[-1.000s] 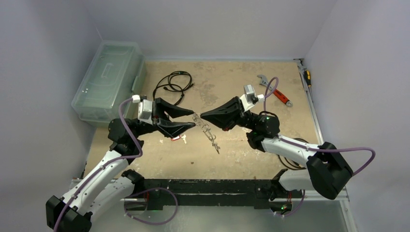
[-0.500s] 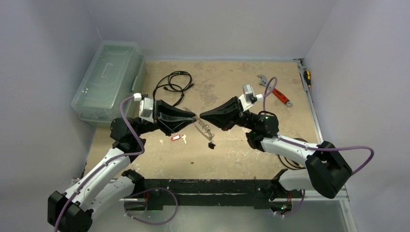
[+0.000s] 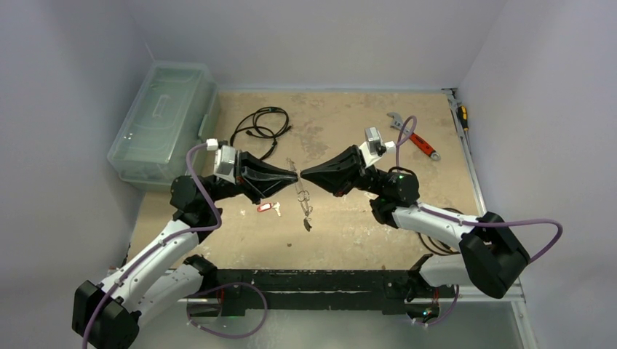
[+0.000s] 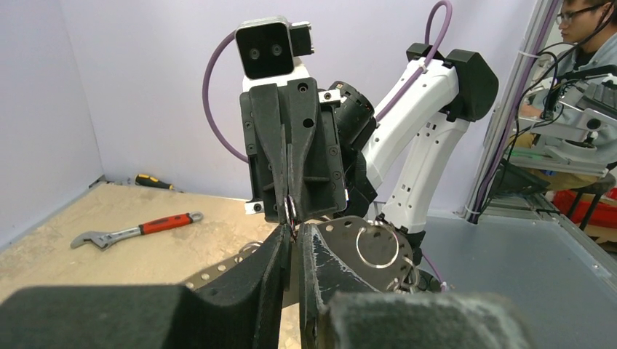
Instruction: Put the keys on the keyring
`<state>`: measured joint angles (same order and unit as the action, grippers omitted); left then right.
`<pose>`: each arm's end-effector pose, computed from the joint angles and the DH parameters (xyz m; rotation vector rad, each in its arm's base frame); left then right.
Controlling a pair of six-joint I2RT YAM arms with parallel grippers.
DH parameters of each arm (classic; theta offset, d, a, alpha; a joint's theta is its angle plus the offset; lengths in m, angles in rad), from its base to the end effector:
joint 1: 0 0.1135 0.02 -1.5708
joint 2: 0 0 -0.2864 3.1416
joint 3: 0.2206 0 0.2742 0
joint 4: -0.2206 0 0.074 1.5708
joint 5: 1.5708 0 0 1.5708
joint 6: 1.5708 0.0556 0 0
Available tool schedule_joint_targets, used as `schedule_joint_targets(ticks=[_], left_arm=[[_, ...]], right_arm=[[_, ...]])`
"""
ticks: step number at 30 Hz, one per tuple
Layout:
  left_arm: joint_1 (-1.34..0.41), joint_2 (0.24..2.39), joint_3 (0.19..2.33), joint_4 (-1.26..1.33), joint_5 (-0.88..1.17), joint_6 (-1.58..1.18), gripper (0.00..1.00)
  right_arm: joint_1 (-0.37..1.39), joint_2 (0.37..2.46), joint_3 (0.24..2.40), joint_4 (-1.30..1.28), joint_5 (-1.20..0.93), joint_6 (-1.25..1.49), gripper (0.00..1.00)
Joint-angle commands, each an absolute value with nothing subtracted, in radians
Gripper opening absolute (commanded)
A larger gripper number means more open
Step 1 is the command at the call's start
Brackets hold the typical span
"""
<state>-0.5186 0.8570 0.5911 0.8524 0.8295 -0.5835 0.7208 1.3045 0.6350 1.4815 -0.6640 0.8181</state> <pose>0.1528 -0.1344 0.3793 0.7944 1.0340 -1.3621 0.1823 0.2057 0.3563 -0.6764 0.8638 1.6537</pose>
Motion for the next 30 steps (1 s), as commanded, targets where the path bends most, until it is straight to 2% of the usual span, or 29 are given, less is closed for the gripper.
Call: schedule_joint_targets(ticks=[1, 7, 11, 19, 25, 27, 30], left_arm=[[-0.528, 0.868, 0.592, 0.893, 0.824, -0.583, 0.10], [-0.533, 0.882, 0.584, 0.905, 0.817, -0.581, 0.08], [-0.535, 0.885, 0.581, 0.919, 0.809, -0.583, 0.00], [-0.538, 0.880, 0.585, 0.913, 0.779, -0.592, 0.00], [-0.536, 0.858, 0.640, 0.774, 0.774, -0.525, 0.00], [-0.538, 0.844, 0.662, 0.708, 0.765, -0.485, 0.00], [-0.537, 0.828, 0.683, 0.626, 0.762, -0.439, 0.00]], right_arm=[[0.726, 1.293, 0.648, 1.530, -0.641, 0.810, 0.00], [0.726, 1.302, 0.659, 1.542, -0.643, 0.817, 0.00], [0.725, 1.302, 0.655, 1.545, -0.643, 0.818, 0.00], [0.726, 1.305, 0.644, 1.549, -0.647, 0.821, 0.00], [0.726, 1.274, 0.632, 1.457, -0.642, 0.772, 0.35], [0.726, 1.259, 0.628, 1.426, -0.643, 0.747, 0.41], [0.726, 1.235, 0.622, 1.371, -0.640, 0.703, 0.43]])
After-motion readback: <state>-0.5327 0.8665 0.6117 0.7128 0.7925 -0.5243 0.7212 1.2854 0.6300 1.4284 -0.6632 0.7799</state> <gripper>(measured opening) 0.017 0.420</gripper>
